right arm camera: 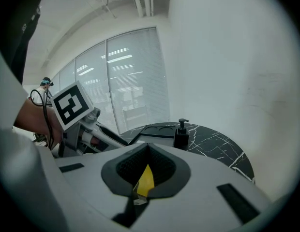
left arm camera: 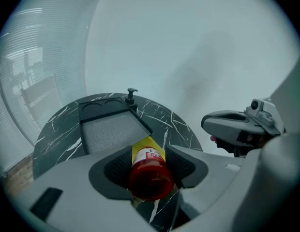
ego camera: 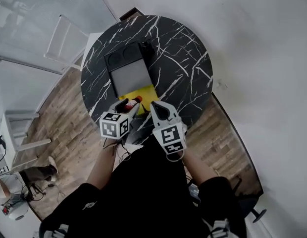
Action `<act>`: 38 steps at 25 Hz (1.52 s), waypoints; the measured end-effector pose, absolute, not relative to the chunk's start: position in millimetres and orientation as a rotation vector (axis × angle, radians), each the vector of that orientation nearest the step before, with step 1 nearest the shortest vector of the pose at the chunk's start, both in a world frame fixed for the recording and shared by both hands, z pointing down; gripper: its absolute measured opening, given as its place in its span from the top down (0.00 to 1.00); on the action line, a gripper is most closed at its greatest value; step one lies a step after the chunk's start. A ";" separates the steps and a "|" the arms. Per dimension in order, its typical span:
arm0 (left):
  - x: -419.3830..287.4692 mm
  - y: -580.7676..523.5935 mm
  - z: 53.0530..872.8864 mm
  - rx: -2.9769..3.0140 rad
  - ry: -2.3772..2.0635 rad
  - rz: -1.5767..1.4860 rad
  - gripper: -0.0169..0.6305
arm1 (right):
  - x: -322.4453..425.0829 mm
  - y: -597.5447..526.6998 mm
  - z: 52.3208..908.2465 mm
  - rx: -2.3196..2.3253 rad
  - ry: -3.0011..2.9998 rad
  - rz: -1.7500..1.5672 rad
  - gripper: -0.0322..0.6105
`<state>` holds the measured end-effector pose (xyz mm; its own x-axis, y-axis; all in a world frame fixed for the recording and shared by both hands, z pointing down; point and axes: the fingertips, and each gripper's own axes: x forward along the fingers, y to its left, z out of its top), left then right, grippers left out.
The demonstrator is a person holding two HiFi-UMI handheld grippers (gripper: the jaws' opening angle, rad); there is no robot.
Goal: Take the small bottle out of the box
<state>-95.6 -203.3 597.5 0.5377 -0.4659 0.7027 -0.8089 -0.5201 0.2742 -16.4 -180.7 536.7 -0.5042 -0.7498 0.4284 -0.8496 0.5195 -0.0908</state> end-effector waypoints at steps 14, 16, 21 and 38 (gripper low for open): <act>-136.6 -190.9 479.5 2.398 -1.268 0.354 0.65 | -56.9 -174.7 465.1 1.426 -2.515 0.255 0.96; -142.1 -184.5 466.6 2.414 -1.303 0.325 0.65 | -61.1 -171.4 452.3 1.444 -2.531 0.222 0.96; -153.0 -164.6 427.5 2.460 -1.365 0.197 0.65 | -67.9 -160.2 421.5 1.494 -2.549 0.172 0.96; -189.8 -113.1 319.0 2.575 -1.637 -0.075 0.65 | -56.6 -120.0 319.1 1.639 -2.606 -0.116 0.96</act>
<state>-189.8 -113.1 319.0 0.4247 -0.9053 0.0063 -0.9010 -0.4219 0.1012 -56.6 -120.0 319.1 -0.4325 -0.9016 0.0110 -0.8970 0.4315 0.0958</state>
